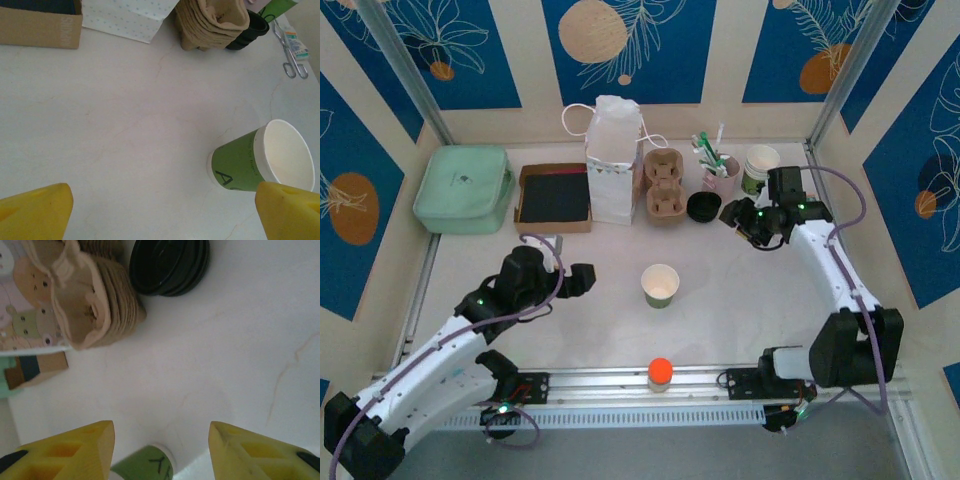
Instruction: Pack the takeout coffee
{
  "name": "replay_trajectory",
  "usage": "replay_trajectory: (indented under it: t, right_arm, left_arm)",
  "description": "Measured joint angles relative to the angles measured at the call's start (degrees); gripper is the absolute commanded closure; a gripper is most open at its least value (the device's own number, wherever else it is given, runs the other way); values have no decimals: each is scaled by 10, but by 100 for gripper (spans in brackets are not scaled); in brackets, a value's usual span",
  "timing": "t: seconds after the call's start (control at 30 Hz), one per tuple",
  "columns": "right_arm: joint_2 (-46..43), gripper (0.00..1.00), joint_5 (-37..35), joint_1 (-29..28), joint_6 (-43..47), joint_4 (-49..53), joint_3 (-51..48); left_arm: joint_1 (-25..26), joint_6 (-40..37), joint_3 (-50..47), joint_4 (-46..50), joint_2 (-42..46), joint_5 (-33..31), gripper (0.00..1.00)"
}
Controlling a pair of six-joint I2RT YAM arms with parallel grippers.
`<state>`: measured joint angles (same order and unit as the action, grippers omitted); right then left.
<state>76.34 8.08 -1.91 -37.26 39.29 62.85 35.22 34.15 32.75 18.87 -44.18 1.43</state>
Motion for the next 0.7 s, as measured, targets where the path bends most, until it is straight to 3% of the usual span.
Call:
replay_trajectory:
  t: [0.3,0.7]
  right_arm:
    - [137,50,65,42,-22,-112,4]
    - [246,58,80,43,-30,-166,54]
  left_arm:
    - [1,0,10,0,-13,0,6]
    - [2,-2,16,0,-21,0,6]
